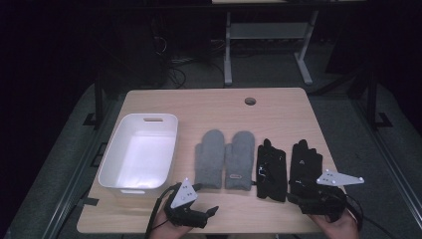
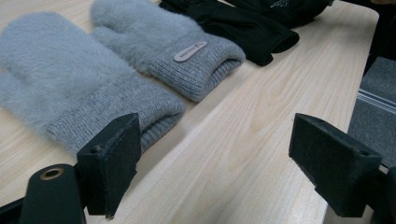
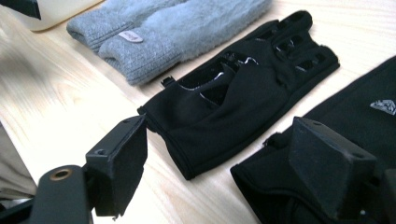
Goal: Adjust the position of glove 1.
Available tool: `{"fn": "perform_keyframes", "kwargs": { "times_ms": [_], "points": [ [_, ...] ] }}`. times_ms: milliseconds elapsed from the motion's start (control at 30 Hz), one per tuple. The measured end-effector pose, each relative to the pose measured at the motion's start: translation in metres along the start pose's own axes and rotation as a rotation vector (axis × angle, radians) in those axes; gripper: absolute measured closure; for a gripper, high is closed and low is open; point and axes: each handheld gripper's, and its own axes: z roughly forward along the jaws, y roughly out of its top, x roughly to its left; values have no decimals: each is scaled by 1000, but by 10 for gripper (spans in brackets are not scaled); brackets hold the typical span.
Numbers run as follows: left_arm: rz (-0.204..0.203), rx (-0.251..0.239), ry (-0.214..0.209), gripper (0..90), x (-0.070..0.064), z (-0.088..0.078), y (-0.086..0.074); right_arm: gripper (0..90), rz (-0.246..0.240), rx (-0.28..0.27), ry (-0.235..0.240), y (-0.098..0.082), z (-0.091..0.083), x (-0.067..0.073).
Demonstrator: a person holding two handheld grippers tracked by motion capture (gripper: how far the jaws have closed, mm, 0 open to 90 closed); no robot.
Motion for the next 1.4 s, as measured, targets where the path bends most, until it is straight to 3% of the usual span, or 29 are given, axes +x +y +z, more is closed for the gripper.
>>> {"fn": "perform_keyframes", "kwargs": {
  "times_ms": [267, 500, 767, 967, 1400],
  "points": [
    [-20, -8, -11, 164, 2, -3, -1, 194, -19, 8, 23, 13, 4, 3],
    [-34, -21, -14, 157, 5, -6, 0, 173, -79, 27, 56, 43, 16, 11],
    [-44, -28, -7, 157, 6, -7, 0, 176, -116, 66, 90, 74, 32, 17],
    [-32, -34, 1, 157, 5, -8, 2, 180, -163, 112, 113, 97, 53, 23],
    [-25, -38, 12, 157, 8, -2, 11, 216, -198, 209, 129, 129, 101, 27]
  ]
}}
